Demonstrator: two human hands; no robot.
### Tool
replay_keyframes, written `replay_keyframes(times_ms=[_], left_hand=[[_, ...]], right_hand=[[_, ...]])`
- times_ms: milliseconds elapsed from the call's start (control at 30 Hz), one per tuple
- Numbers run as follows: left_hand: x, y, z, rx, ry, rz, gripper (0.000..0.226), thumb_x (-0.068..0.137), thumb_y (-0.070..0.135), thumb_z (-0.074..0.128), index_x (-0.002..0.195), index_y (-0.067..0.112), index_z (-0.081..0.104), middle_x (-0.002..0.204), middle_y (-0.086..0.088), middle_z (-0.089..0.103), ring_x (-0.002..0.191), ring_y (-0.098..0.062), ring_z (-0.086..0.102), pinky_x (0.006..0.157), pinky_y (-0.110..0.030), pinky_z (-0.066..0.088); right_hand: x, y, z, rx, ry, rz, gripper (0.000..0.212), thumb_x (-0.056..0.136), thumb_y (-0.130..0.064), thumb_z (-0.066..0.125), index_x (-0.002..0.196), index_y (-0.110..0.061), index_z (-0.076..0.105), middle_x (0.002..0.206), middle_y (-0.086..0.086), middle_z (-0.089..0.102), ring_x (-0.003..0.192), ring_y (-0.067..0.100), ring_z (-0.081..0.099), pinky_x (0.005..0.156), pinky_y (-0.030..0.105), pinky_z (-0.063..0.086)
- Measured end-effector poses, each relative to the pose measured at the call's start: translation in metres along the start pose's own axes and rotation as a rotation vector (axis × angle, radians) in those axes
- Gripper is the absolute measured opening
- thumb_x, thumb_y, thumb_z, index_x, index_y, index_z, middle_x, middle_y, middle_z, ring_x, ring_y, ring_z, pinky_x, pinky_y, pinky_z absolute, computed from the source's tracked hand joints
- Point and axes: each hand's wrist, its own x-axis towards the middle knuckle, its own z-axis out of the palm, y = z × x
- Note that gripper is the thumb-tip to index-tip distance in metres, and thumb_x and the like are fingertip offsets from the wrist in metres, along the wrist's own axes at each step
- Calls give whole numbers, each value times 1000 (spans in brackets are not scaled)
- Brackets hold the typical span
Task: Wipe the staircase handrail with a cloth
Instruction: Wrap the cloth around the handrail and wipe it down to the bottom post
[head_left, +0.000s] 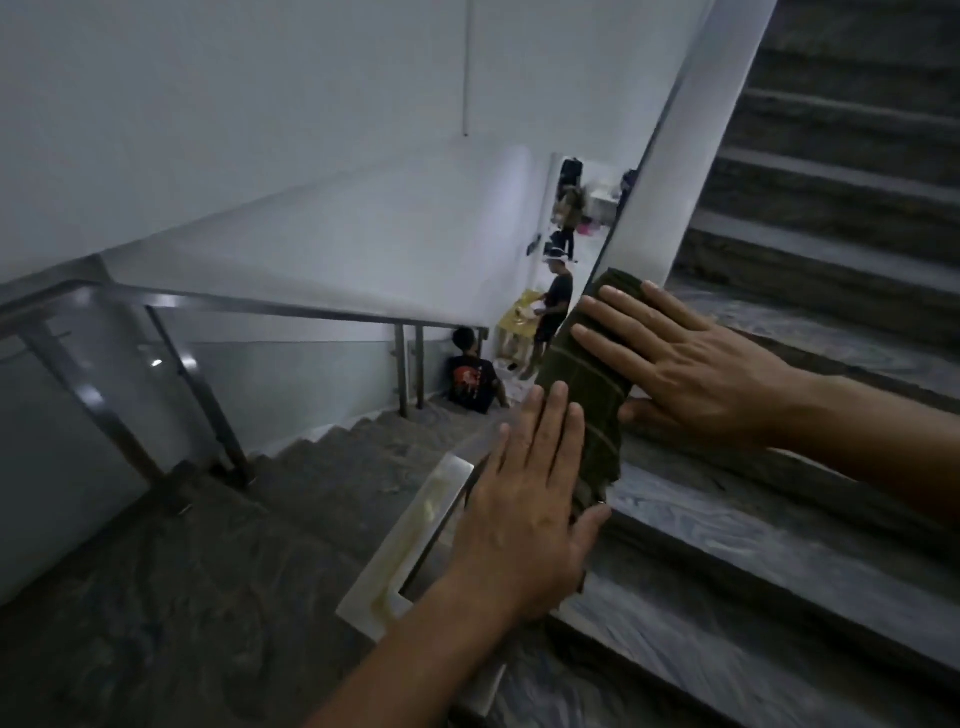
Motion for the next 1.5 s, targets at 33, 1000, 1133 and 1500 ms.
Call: replay_keyframes(times_ms=[33,1000,1133,1500], left_hand=[[-5,-4,-1,-21,-19,22,83,94,57,32,151,12,-10,159,-5,-22,145,-18,-23,119,-46,1],[-40,-97,51,-830,-63,637,79,101,40,30,139,-12,-16,156,-7,-20,147,-14,-16,117,-17,6],[-46,-129,69,-777,-198,792,79,100,27,32,139,26,-37,154,5,-34,147,-21,-17,121,-39,12],[-66,-190,51,-539,-454,1005,95,87,-9,47,145,16,-24,151,4,-39,141,-11,-31,121,-40,-4]], right_hand=[[-3,-8,1,-4,-17,38,73,94,-61,20,151,-22,-4,159,10,-2,146,26,-11,116,43,-9],[-31,-210,19,390,99,765,67,98,-46,20,150,-18,-11,159,6,-21,146,14,-14,120,45,-4],[-14,-254,33,355,238,924,67,99,-37,29,151,-17,-6,160,2,-17,148,14,-2,121,34,5],[61,-336,60,285,460,1295,72,92,-27,30,146,0,-10,155,25,-18,131,48,36,91,30,47]])
